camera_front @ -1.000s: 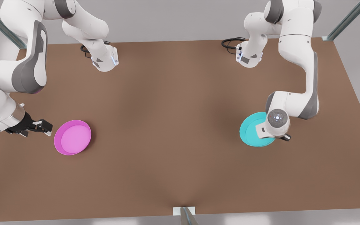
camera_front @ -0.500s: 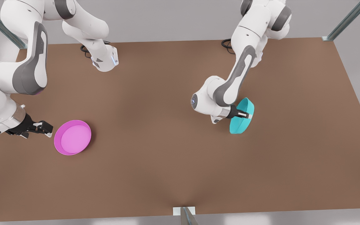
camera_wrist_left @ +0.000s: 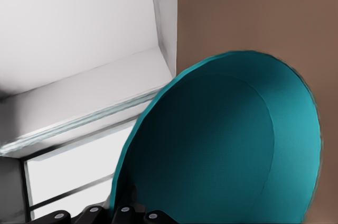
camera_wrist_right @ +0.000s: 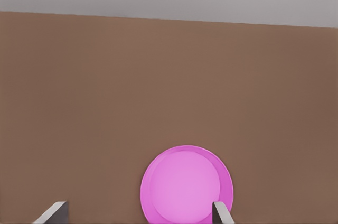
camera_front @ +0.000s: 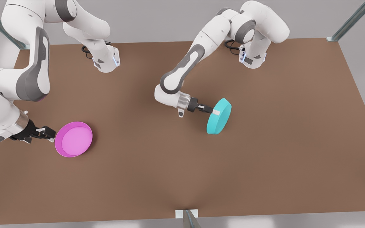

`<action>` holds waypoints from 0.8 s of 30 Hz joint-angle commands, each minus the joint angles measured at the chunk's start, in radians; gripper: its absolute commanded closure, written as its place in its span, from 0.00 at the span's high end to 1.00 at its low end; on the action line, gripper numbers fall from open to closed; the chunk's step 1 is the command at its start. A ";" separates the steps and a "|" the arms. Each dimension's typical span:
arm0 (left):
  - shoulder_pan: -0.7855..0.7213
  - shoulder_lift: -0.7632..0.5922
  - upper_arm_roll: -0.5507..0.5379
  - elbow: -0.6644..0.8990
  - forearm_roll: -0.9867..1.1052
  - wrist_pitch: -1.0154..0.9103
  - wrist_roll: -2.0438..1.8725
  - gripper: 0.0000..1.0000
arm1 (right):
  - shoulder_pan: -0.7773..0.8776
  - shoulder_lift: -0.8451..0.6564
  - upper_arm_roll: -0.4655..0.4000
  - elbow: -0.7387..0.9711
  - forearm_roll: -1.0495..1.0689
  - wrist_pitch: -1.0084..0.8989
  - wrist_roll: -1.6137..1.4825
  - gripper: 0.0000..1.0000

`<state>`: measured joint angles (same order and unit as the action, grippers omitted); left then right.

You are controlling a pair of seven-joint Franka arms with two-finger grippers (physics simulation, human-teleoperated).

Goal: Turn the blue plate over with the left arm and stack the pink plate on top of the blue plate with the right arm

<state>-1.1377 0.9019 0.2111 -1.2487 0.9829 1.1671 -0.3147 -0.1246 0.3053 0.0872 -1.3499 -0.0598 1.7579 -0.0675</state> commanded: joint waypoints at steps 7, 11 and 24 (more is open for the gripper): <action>-0.114 0.127 0.100 0.098 -0.044 -0.003 -0.006 0.21 | 0.002 -0.002 0.000 0.002 0.000 0.000 0.000 1.00; -0.154 0.181 0.149 0.123 -0.087 0.002 -0.010 0.21 | 0.003 -0.003 0.000 0.002 0.000 -0.002 0.000 1.00; -0.194 0.259 0.209 0.140 -0.133 0.009 -0.069 1.00 | 0.016 -0.023 0.000 -0.003 -0.003 -0.086 0.009 1.00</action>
<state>-1.3330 1.1613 0.4204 -1.1105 0.8787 1.1794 -0.3992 -0.1090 0.2792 0.0874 -1.3488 -0.0629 1.6613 -0.0596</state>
